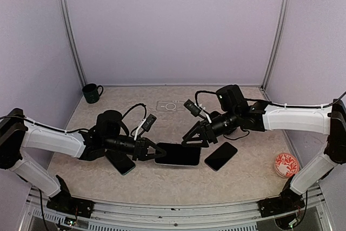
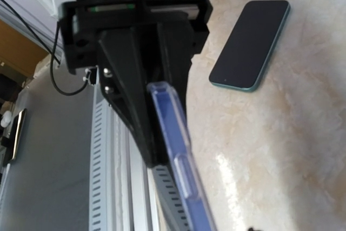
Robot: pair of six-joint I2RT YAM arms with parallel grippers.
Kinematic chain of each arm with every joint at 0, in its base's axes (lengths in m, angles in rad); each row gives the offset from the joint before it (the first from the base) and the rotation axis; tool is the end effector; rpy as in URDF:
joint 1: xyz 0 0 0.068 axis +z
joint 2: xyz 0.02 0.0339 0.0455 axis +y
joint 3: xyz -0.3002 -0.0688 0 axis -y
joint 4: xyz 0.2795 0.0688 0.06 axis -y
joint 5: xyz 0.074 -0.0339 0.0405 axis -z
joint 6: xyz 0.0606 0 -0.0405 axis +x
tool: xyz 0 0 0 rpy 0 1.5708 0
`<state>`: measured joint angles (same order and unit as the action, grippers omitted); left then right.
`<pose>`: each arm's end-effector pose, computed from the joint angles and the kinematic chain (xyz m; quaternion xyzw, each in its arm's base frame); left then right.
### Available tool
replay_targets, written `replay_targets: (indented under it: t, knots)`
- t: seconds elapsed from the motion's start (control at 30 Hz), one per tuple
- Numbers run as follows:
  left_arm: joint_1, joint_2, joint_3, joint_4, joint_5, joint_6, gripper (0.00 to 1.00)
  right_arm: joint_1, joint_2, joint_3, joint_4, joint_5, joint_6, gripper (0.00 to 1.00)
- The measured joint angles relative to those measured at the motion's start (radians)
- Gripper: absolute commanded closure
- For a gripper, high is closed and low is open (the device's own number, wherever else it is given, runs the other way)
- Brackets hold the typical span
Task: Put the phone into the phone case
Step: Pass from the right arm to the left, then pass from the left arm to the right
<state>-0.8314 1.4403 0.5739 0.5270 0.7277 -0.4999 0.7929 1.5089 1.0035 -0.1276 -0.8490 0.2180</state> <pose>0.1859 -0.2637 0.1973 0.3286 0.7186 -0.5618 0.2451 0.2251 0.2934 0.2628 -0.4089 0.7268 0.5209 0.1824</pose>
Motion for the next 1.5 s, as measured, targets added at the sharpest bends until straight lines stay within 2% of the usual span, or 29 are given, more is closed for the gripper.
replay_targets:
  t: [0.37,0.67,1.27,1.5]
  knots:
    - [-0.040,0.007,0.038,-0.050,-0.008,0.035,1.00,0.011,0.000,0.000,-0.025,0.017,-0.019,0.46]
    - [-0.042,0.008,0.045,-0.069,-0.016,0.038,1.00,0.035,0.005,0.002,-0.045,0.017,-0.038,0.52]
    - [-0.053,0.015,0.055,-0.091,-0.029,0.038,1.00,0.050,0.037,0.015,-0.070,0.057,-0.068,0.76]
    - [-0.054,0.025,0.055,-0.096,-0.026,0.038,1.00,0.055,0.045,0.015,-0.072,0.065,-0.081,0.91]
